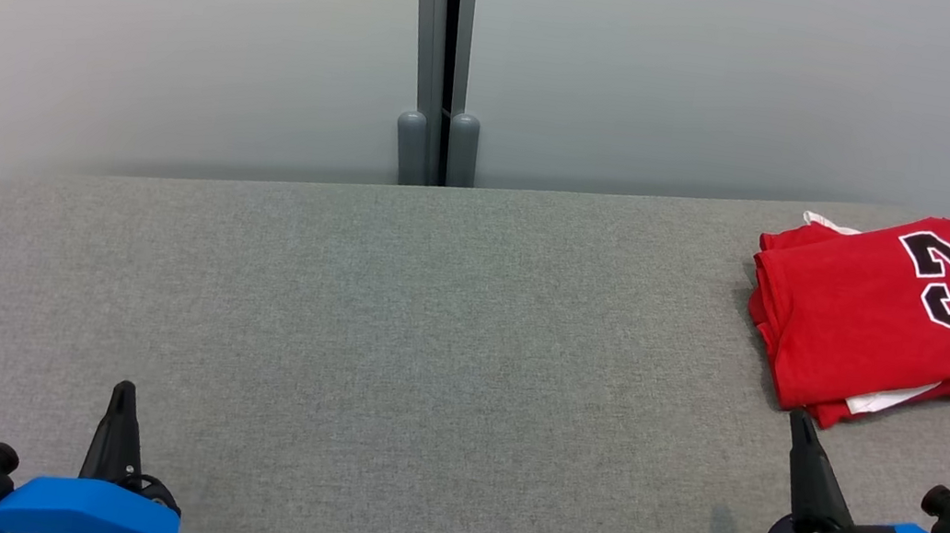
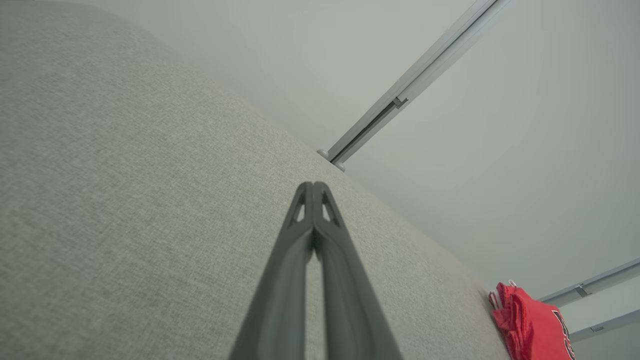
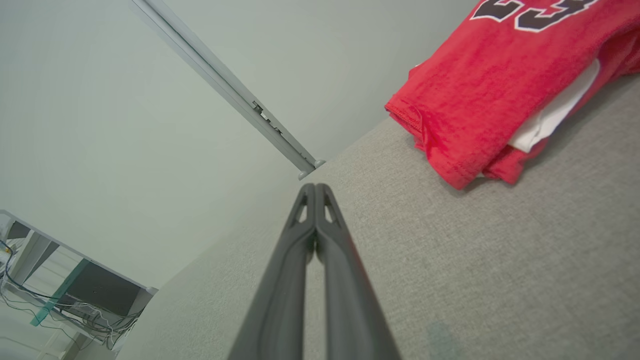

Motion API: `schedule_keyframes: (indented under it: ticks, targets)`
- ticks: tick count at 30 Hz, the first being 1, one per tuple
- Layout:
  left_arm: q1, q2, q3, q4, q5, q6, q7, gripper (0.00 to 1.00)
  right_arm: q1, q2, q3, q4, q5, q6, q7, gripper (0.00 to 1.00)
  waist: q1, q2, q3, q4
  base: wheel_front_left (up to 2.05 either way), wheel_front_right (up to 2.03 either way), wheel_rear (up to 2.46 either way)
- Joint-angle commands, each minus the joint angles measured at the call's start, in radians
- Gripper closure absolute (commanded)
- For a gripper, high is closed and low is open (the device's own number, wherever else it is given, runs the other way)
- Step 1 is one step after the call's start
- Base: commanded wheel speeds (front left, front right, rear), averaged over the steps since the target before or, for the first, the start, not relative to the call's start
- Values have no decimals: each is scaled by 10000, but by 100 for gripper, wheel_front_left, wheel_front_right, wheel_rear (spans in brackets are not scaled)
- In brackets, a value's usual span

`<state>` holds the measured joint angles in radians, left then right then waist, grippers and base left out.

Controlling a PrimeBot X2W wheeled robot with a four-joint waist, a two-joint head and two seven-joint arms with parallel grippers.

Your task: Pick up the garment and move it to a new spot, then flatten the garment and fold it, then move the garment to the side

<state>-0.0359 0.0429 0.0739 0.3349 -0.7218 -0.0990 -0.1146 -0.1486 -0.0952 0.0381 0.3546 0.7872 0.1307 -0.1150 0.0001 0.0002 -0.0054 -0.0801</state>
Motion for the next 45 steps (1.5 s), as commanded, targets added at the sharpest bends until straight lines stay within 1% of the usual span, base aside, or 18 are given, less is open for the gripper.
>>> schedule_keyframes:
  ticks: [1,21,45]
  targets:
    - [-304,66,52,-195,-422,-56,102,100,-28,11,-108,-226,410,0,104,100,0,-2,2,17,0,0,0]
    - [-462,78,166,-420,-2946,-145,763,100,106,147,-540,-506,2743,1,763,100,0,-2,20,190,0,0,0]
    - [-599,86,273,-622,-5309,-224,1381,100,247,267,-943,-764,4929,0,1383,100,0,-2,41,389,0,0,0]
